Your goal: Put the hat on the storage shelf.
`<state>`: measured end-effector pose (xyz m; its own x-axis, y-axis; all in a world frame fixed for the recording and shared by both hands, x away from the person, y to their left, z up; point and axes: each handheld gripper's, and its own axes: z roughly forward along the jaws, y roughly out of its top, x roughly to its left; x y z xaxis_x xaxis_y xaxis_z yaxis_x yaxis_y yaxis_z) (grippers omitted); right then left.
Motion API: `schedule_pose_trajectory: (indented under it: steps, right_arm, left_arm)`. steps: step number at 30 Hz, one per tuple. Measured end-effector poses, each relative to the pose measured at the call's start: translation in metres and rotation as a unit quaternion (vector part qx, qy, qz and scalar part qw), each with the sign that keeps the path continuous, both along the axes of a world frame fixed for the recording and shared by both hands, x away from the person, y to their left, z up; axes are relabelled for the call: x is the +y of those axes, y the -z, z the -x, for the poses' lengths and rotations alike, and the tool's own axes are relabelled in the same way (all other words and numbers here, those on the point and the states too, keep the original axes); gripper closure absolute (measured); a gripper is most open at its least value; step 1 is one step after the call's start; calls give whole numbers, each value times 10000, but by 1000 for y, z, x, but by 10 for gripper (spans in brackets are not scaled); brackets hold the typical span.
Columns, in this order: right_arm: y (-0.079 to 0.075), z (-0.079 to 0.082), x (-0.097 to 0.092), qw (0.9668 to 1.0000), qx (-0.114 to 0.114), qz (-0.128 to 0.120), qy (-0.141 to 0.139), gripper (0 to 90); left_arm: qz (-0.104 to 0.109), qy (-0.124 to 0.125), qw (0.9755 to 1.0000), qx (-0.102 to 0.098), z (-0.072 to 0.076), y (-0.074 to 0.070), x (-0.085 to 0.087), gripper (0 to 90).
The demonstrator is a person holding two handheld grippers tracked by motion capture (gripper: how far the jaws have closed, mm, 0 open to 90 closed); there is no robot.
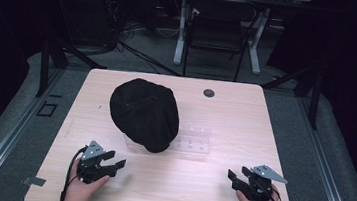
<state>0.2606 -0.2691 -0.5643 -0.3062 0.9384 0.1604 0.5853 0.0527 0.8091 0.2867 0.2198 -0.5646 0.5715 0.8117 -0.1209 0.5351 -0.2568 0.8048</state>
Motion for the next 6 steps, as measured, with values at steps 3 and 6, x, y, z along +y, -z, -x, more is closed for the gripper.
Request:
schedule_pose_trajectory:
  steps: [3, 6]
  right_arm:
    - [1, -1, -1, 10000, 15, -80, -3, 410]
    - [1, -1, -2, 9999, 35, -145, -3, 409]
  left_arm:
    - [29, 76, 10000, -34, 1, 0, -2, 440]
    - [35, 131, 9999, -89, 2, -1, -6, 445]
